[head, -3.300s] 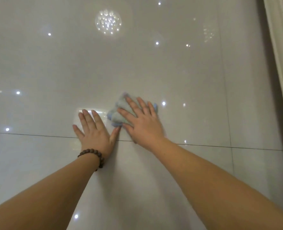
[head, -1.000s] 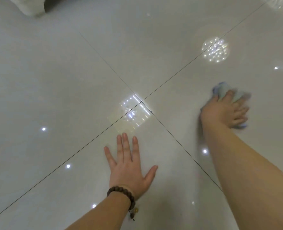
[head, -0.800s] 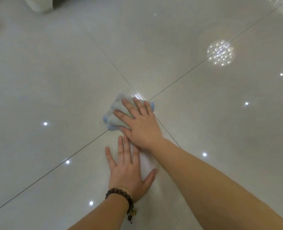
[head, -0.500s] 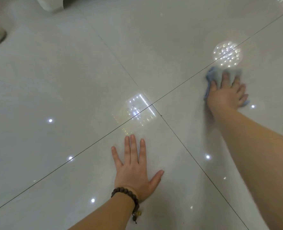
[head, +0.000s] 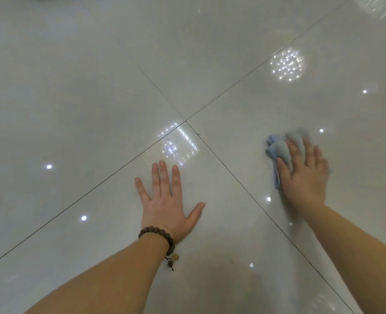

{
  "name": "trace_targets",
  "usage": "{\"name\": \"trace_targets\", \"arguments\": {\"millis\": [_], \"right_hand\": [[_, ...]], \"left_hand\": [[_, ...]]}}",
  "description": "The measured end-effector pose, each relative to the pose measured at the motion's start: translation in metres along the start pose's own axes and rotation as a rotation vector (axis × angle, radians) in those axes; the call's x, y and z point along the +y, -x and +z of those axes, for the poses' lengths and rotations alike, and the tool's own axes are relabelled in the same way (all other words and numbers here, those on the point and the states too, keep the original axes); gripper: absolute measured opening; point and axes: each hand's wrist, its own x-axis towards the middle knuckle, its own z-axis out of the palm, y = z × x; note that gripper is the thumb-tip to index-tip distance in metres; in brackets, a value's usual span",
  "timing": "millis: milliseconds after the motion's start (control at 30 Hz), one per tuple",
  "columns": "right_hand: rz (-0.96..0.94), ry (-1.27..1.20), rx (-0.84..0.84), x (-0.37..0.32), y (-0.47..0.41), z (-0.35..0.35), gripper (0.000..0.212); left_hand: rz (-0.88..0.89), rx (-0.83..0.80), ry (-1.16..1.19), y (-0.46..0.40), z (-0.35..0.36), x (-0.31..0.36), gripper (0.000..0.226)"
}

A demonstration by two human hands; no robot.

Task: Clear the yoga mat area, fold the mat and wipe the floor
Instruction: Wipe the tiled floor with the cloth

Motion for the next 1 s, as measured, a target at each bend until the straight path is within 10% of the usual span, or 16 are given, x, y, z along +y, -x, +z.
{"name": "trace_targets", "arguments": {"millis": [133, 267, 400, 600, 733, 1000], "right_hand": [[0.458, -0.121, 0.032, -0.042, 0.029, 0.007, 0.058], [-0.148, -0.058, 0.026, -0.113, 0.098, 0.032, 0.056], [-0.423, 0.009, -0.094, -0.035, 0.135, 0.015, 0.061], [0.429, 0.008, -0.174, 0.155, 0.213, -0.013, 0.070], [0.961, -0.185, -0.082, 0.115, 0.233, -0.008, 0.061], [-0.128, -0.070, -0.080, 0.011, 0.253, 0.025, 0.056]], "left_hand": [[0.007, 0.018, 0.015, 0.002, -0.001, 0.001, 0.099], [0.036, 0.054, 0.038, 0.006, 0.002, 0.001, 0.101], [0.046, 0.033, 0.016, 0.005, 0.001, -0.002, 0.111], [0.020, 0.099, 0.120, 0.062, 0.003, 0.013, 0.107], [0.222, -0.009, 0.086, 0.153, 0.036, 0.062, 0.110], [0.300, -0.311, -0.076, 0.178, 0.047, 0.081, 0.136]]}}
